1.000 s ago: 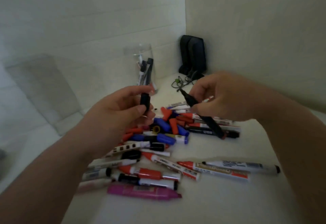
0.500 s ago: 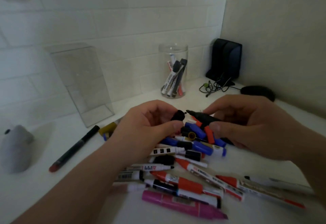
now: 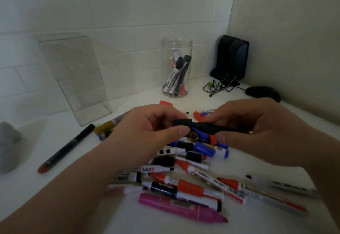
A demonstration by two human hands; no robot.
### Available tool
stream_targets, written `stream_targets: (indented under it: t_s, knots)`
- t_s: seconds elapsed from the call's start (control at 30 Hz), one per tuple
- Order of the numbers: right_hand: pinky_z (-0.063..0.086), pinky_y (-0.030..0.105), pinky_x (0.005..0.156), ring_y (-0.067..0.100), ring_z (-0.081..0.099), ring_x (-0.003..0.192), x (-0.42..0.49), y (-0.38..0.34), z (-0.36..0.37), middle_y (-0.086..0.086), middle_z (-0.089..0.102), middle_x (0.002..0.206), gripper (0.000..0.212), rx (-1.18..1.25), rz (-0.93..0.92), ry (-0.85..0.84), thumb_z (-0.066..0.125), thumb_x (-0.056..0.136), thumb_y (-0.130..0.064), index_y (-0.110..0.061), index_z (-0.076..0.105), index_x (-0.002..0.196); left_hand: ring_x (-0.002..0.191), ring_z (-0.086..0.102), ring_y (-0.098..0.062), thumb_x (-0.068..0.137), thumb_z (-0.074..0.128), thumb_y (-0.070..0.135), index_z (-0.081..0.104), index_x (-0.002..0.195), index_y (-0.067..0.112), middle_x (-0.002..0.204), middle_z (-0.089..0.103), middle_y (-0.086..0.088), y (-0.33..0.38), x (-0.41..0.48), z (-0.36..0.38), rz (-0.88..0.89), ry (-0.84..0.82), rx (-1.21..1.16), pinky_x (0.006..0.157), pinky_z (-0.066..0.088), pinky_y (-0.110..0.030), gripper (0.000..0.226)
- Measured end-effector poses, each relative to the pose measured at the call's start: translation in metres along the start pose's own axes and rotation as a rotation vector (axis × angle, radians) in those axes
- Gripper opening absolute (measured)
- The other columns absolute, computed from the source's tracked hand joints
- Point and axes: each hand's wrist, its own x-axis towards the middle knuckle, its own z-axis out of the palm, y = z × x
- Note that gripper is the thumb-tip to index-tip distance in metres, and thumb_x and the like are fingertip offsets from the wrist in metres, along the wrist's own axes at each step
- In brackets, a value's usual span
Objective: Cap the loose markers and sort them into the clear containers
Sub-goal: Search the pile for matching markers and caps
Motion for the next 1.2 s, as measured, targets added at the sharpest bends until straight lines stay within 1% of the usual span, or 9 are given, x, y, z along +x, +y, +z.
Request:
stream_targets:
  t_s: [0.2, 0.43, 0.6, 0.73, 0.83, 0.93, 1.0, 1.07, 1.2]
  knots:
    - [0.055, 0.034, 0.068, 0.012, 0.066, 0.079, -0.002, -0.006, 0.004, -0.017, 0.071, 0.091, 0.034, -0.210, -0.020, -0.035, 0.067, 0.080, -0.036, -0.046, 0.069, 0.112, 0.074, 0.063, -0.040, 0.071, 0.071, 0.049, 0.076, 0.089, 0.037, 0.077, 0.067, -0.014, 0.002, -0.001, 0.002, 0.008, -0.031, 0.030, 0.073, 0.054, -0.060, 0.022]
    - [0.047, 0.011, 0.062, 0.001, 0.063, 0.072, -0.002, -0.009, 0.010, -0.020, 0.068, 0.080, 0.024, -0.360, -0.095, 0.070, 0.070, 0.077, -0.042, -0.043, 0.071, 0.101, 0.051, 0.061, -0.014, 0.077, 0.067, 0.037, 0.075, 0.093, 0.031, 0.061, 0.068, -0.003, 0.004, -0.006, 0.005, -0.005, -0.081, 0.029, 0.053, 0.049, -0.020, 0.019]
    - [0.045, 0.009, 0.054, 0.006, 0.063, 0.064, -0.003, -0.013, 0.011, -0.017, 0.070, 0.077, 0.016, -0.264, -0.052, 0.078, 0.068, 0.076, -0.048, -0.044, 0.073, 0.091, 0.055, 0.067, -0.015, 0.078, 0.071, 0.030, 0.074, 0.099, 0.028, 0.067, 0.072, 0.002, 0.003, -0.006, 0.003, 0.026, -0.068, 0.041, 0.059, 0.055, -0.025, 0.022]
    - [0.041, 0.017, 0.042, 0.008, 0.051, 0.043, 0.003, -0.007, 0.007, 0.006, 0.073, 0.070, 0.017, 0.206, 0.128, -0.095, 0.071, 0.074, -0.030, -0.023, 0.078, 0.088, 0.060, 0.070, -0.015, 0.079, 0.072, 0.028, 0.074, 0.101, 0.034, 0.070, 0.074, 0.004, 0.003, -0.008, 0.001, 0.037, -0.089, 0.092, 0.064, 0.058, -0.028, 0.023]
    - [0.037, 0.018, 0.038, 0.012, 0.045, 0.039, 0.006, -0.004, 0.005, 0.016, 0.071, 0.069, 0.020, 0.370, 0.214, -0.170, 0.069, 0.076, -0.021, -0.015, 0.075, 0.094, 0.059, 0.069, -0.017, 0.079, 0.071, 0.028, 0.074, 0.101, 0.030, 0.071, 0.074, 0.001, 0.005, -0.009, 0.002, 0.039, -0.113, 0.078, 0.063, 0.059, -0.029, 0.022]
    - [0.043, 0.017, 0.042, 0.009, 0.053, 0.043, 0.004, -0.006, 0.011, 0.008, 0.073, 0.071, 0.018, 0.274, 0.157, -0.098, 0.073, 0.074, -0.024, -0.015, 0.077, 0.088, 0.053, 0.065, -0.016, 0.078, 0.069, 0.033, 0.074, 0.096, 0.026, 0.065, 0.071, -0.003, 0.005, -0.008, 0.001, 0.003, -0.087, 0.041, 0.055, 0.053, -0.022, 0.020]
    - [0.050, 0.017, 0.051, 0.009, 0.064, 0.054, 0.003, -0.005, 0.018, -0.005, 0.074, 0.073, 0.016, 0.067, 0.080, 0.020, 0.077, 0.074, -0.027, -0.026, 0.078, 0.090, 0.049, 0.061, -0.015, 0.077, 0.066, 0.037, 0.073, 0.092, 0.025, 0.059, 0.067, -0.004, 0.005, -0.006, 0.000, -0.047, -0.083, 0.044, 0.051, 0.048, -0.019, 0.020]
    - [0.053, 0.017, 0.056, 0.010, 0.067, 0.062, 0.003, -0.004, 0.023, -0.015, 0.072, 0.075, 0.019, -0.105, 0.008, 0.084, 0.078, 0.076, -0.030, -0.034, 0.076, 0.094, 0.048, 0.057, -0.013, 0.078, 0.061, 0.048, 0.068, 0.084, 0.032, 0.056, 0.063, 0.000, 0.004, -0.005, 0.003, -0.080, -0.093, 0.103, 0.050, 0.045, -0.021, 0.019]
    - [0.052, 0.014, 0.062, 0.006, 0.068, 0.071, 0.002, -0.005, 0.024, -0.020, 0.071, 0.084, 0.026, -0.145, -0.028, 0.065, 0.072, 0.077, -0.032, -0.040, 0.073, 0.101, 0.046, 0.044, -0.007, 0.081, 0.045, 0.067, 0.056, 0.071, 0.027, 0.052, 0.049, 0.011, 0.001, -0.003, 0.015, -0.103, -0.017, 0.114, 0.052, 0.038, -0.030, 0.042]
